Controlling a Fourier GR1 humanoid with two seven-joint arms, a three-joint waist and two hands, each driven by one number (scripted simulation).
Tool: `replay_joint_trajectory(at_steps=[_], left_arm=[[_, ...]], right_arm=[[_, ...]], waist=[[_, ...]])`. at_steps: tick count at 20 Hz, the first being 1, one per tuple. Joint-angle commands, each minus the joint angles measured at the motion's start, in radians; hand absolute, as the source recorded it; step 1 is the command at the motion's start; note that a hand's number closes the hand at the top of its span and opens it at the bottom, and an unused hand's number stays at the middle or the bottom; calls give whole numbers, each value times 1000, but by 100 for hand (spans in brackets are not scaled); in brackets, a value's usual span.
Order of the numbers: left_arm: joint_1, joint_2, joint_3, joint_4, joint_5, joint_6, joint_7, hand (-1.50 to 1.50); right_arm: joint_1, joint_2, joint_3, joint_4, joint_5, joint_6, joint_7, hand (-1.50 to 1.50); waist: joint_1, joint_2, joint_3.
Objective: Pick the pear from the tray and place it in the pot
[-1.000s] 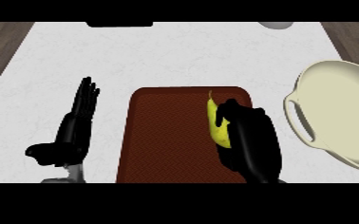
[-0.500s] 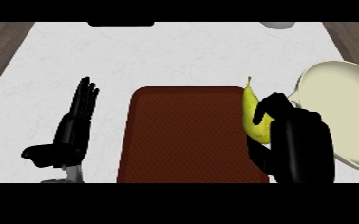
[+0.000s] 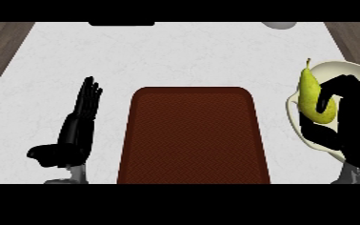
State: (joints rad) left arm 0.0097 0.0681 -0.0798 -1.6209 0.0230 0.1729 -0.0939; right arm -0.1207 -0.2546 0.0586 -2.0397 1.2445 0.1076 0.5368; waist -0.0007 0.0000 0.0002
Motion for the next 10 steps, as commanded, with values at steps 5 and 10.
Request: replay_joint_trajectory(at_steps=[5,10], left_arm=[[38,-20,-34,-55,-35,17,18,0],[22,14,28,21,9,-41,-35,0]], right_arm=[[34,-109,-285,233,-178,-143,-236,150],[-143,-218,-393,454,-298,-58,-317,150]], waist=[[3,0,1],[8,1,0]])
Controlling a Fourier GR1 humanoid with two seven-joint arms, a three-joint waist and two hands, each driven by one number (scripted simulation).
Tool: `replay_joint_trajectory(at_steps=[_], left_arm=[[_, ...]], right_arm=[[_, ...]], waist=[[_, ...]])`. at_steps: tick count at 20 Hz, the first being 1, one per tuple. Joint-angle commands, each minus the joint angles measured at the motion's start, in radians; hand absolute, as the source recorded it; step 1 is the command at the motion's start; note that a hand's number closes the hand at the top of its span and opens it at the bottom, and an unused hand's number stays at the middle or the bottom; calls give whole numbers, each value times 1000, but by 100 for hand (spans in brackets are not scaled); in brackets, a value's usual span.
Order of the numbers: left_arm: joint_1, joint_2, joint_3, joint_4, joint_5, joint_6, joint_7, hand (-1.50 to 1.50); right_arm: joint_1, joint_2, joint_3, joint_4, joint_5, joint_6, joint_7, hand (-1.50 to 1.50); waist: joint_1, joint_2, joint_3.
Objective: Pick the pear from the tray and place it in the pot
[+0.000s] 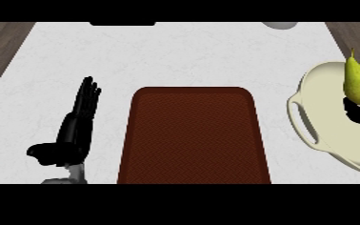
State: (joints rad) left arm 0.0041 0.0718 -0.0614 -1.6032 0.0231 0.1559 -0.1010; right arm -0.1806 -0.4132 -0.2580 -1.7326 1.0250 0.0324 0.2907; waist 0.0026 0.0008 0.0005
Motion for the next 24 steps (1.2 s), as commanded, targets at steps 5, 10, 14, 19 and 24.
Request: replay_joint_trajectory(at_steps=[5,10,14,19,24], left_arm=[[42,-11,-28,-87,-15,5,34,0],[-39,-34,-11,67,-25,5,-27,0],[54,-14,-26,-22,-13,-25,-35,0],[-1,-47,-51,-45,-59,35,42,0],[-11,-18,-3,-8,-21,2,14,0]], right_arm=[[-9,-92,-127,390,-119,-76,-271,150],[-121,-152,-139,634,-100,-50,-290,150],[-149,-153,-118,778,-31,-16,-178,150],[-193,-123,-159,922,-149,-26,-345,-150],[-235,-52,-309,883,-361,-92,-499,-150]], waist=[[7,1,1],[6,3,0],[24,4,1],[10,1,1],[2,-1,2]])
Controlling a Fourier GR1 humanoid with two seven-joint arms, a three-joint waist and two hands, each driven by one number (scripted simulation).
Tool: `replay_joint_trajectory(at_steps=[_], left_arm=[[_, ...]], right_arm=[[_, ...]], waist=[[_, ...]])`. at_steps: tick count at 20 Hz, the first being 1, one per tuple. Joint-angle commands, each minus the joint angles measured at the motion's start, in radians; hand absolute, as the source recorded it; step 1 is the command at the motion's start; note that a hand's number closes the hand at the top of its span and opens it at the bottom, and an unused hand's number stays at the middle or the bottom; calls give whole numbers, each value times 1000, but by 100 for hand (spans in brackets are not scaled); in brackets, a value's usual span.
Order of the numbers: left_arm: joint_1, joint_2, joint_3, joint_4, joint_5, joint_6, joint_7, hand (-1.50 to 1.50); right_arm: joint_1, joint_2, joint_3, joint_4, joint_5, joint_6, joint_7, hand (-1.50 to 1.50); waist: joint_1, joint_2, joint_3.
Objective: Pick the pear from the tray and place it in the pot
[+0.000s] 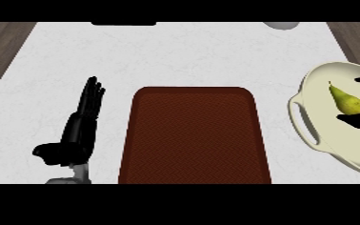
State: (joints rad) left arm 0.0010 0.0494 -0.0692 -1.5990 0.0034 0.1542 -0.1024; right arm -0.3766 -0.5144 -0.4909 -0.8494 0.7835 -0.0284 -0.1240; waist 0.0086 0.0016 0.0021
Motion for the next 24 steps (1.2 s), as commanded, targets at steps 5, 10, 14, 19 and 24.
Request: replay_joint_trajectory(at_steps=[5,10,14,19,24], left_arm=[[60,-11,-17,8,-12,-3,-50,0],[6,-1,2,23,-1,-10,-15,0],[-10,-4,4,-28,1,-2,27,0],[-9,-37,0,83,-12,-2,-90,0],[-60,-16,32,82,-7,2,-43,0]], right_arm=[[-86,40,-245,0,-344,23,-168,-150],[-48,-68,-378,178,-473,86,-284,-150],[-83,-185,-386,338,-493,87,-339,-150],[-45,-265,-428,451,-555,145,-479,-150],[-9,-317,-435,566,-569,173,-600,-150]], waist=[[-9,-4,-1],[-5,4,0],[3,3,0],[3,5,1],[6,8,2]])
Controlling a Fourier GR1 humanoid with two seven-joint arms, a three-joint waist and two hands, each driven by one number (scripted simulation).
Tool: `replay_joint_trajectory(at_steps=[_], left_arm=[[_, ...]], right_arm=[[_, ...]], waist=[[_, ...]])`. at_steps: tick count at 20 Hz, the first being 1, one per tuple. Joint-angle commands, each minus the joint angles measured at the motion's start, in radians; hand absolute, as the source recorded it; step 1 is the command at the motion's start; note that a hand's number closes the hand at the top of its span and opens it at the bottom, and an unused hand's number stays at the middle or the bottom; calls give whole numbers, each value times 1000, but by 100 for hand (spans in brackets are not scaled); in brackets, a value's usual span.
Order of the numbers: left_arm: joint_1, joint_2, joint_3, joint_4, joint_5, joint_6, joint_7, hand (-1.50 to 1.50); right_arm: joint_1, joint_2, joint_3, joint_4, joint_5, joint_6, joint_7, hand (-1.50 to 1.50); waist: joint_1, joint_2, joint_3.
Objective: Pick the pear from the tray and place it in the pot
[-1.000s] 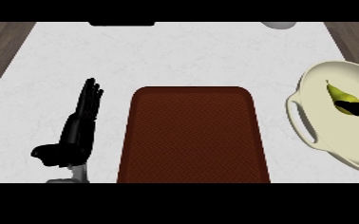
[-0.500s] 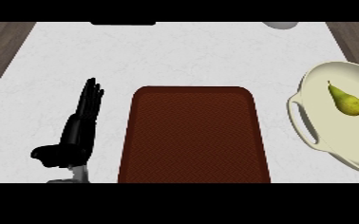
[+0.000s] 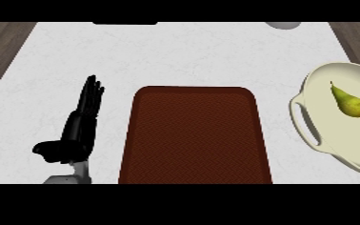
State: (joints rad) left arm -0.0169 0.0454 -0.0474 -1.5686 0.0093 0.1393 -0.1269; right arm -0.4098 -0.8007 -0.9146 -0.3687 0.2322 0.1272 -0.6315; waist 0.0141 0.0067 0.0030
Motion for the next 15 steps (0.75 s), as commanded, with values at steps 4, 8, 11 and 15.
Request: replay_joint_trajectory(at_steps=[4,8,11,15], left_arm=[[-16,23,15,-48,19,-19,70,0],[-42,-9,-2,-3,-16,16,37,0],[42,34,21,-42,23,-43,1,0],[-7,-36,-15,8,-20,27,15,0]], right_arm=[[46,-113,-16,124,-38,65,-92,-150],[58,-138,-52,157,-71,59,-107,-150],[68,-150,-82,171,-106,23,-92,-150],[134,-210,-119,193,-142,95,-97,-150]], waist=[[2,0,1],[0,3,3],[7,1,3],[-5,3,5]])
